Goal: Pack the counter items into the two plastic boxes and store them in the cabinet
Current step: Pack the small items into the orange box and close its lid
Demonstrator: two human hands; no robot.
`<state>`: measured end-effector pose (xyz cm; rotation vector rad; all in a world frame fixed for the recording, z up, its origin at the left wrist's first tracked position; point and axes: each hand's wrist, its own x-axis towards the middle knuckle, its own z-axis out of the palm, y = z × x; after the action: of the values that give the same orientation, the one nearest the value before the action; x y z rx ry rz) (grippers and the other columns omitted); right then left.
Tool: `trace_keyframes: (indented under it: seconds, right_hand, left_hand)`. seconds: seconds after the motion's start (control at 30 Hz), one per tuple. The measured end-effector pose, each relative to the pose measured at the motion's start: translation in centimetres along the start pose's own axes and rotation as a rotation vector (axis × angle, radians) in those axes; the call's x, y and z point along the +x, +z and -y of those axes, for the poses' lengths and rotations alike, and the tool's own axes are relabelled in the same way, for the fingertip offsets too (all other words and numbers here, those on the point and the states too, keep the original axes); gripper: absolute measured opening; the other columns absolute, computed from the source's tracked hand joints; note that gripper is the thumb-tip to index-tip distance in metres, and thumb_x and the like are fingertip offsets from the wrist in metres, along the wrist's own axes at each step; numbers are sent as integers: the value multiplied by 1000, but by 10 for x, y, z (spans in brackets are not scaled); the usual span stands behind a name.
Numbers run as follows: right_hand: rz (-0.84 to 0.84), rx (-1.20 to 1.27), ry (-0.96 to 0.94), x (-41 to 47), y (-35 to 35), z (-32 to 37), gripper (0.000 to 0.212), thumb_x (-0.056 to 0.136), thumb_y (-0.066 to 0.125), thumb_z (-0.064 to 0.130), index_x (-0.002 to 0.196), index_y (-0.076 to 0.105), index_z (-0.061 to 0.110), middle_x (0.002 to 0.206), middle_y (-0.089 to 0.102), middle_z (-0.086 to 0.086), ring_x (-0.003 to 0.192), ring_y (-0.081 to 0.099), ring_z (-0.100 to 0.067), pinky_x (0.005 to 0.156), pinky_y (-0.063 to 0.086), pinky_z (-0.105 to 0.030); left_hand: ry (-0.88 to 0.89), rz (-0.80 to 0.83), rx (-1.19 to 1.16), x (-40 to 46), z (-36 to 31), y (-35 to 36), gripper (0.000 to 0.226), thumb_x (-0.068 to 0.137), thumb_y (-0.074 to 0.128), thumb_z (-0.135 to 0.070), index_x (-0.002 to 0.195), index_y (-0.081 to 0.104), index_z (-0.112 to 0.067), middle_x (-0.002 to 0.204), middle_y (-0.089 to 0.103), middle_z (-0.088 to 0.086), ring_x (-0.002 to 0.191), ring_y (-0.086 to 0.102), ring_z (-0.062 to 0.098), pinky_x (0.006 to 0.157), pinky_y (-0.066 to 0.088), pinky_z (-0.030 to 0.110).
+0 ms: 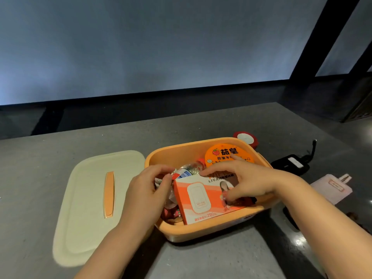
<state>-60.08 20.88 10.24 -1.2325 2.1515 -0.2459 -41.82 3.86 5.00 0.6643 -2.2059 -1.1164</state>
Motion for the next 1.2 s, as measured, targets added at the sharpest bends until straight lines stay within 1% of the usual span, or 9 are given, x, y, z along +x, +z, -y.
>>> trace_keyframes:
  seconds: [0.1,0.2,0.3,0.37,0.5,0.7,0.9,1.07,1.2]
  right_hand:
    - [-67,1,-10,5,4,-1,57,77,71,50,120,40,71,152,27,23,147,-10,-23,117,0,-59]
    - [-107,-65,-28,7,5,-5,53,79,69,52,119,39,70,151,29,23,147,-10,-21,117,-3,-58]
    - [-170,-87,-62,4,4,-11,55,77,74,43,119,45,64,138,41,27,144,14,-12,118,11,-51]
    - [-216,-74,-101,2,0,-16,54,76,77,34,115,50,60,120,46,39,125,27,9,116,18,-39]
    - [-243,-90,-144,2,-2,-17,46,79,75,29,109,54,58,108,43,51,111,23,28,111,13,-26]
    - [-277,-112,-66,3,4,-17,46,82,72,31,117,53,53,121,50,23,121,39,-4,107,34,-35]
    - [-291,-89,-38,4,18,-20,49,86,66,35,126,46,56,132,47,16,125,41,-7,106,37,-36]
    - [-293,-143,-51,5,18,-13,52,87,66,30,130,47,52,138,45,22,131,35,-3,110,31,-35]
    - [-359,47,-98,2,30,-14,52,88,67,23,131,50,48,132,41,24,125,36,2,109,34,-29]
  left_hand:
    - [17,105,132,2,-2,7,20,92,55,-29,107,64,-38,106,66,-19,97,59,13,86,52,39]
    - [21,264,350,8,1,7,34,92,54,-24,119,57,-44,124,59,-19,123,46,16,105,40,42]
    - [112,454,541,19,7,-2,53,83,60,-18,126,50,-46,131,53,-22,131,33,17,111,21,33]
    - [181,491,595,27,8,-5,56,73,70,-32,124,52,-44,125,56,-22,121,41,14,106,26,30]
    - [256,456,603,39,6,0,61,62,77,-39,119,57,-38,116,60,-19,111,50,9,92,35,28]
    - [243,427,532,39,7,11,54,71,74,-19,120,59,-36,121,61,-14,112,51,11,93,41,30]
    - [190,404,551,40,3,18,60,75,70,-11,128,54,-36,124,60,-10,109,56,16,79,49,30]
    - [134,358,505,38,3,21,57,73,69,-9,123,58,-34,121,62,-9,103,58,16,73,48,28]
    - [121,315,414,36,6,19,46,81,62,-8,120,60,-33,122,62,-10,109,56,13,82,46,26]
